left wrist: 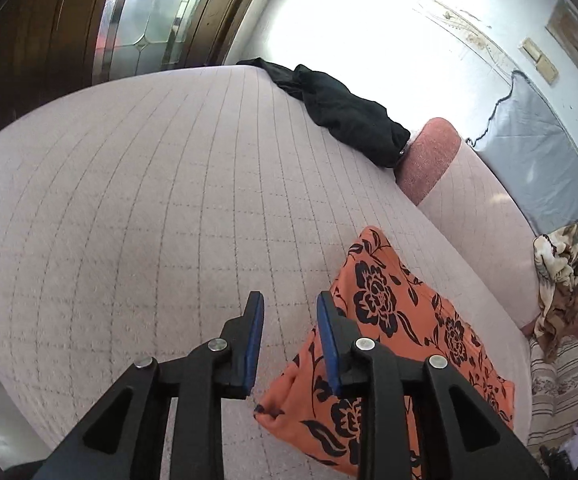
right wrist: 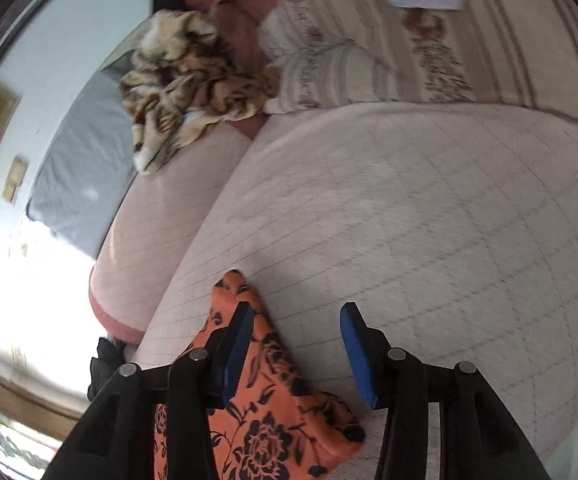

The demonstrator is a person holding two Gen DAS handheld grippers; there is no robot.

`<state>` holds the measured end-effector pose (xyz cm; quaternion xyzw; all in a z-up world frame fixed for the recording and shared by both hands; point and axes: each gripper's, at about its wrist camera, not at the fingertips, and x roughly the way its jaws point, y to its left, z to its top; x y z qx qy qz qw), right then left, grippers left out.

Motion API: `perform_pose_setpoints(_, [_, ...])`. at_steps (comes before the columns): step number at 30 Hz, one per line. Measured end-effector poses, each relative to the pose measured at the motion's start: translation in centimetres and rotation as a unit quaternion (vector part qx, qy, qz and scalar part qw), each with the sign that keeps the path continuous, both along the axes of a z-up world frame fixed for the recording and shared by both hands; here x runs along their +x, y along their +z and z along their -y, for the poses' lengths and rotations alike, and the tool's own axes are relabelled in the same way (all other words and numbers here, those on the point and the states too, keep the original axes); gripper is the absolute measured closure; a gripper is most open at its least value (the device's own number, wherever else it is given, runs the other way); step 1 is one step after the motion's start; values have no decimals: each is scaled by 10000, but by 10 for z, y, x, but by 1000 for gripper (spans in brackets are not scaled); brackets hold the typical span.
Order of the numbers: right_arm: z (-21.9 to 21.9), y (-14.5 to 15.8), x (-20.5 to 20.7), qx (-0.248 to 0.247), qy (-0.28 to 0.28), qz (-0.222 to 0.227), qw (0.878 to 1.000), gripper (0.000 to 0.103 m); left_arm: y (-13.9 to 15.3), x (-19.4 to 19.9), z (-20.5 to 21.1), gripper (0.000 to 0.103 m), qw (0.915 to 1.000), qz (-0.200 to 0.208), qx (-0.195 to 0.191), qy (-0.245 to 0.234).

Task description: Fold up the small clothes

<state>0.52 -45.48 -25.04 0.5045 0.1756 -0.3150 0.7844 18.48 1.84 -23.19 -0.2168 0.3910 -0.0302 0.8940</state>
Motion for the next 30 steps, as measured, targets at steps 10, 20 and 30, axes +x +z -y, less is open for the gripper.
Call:
perform_pose_setpoints(10, [7, -35, 154, 62, 1810, -664, 9812, 56, -45, 28, 55, 75, 9875, -957, 815, -954])
perform_pose_setpoints(20, [-66, -4, 149, -446, 2878, 39, 9566, 62, -37, 24, 46, 68, 9908, -661, 995, -630])
perform_pose_setpoints(30, [-196, -35, 158, -567, 4671, -842, 8784, 61, -51, 25, 63, 43, 9739, -908, 1869, -912])
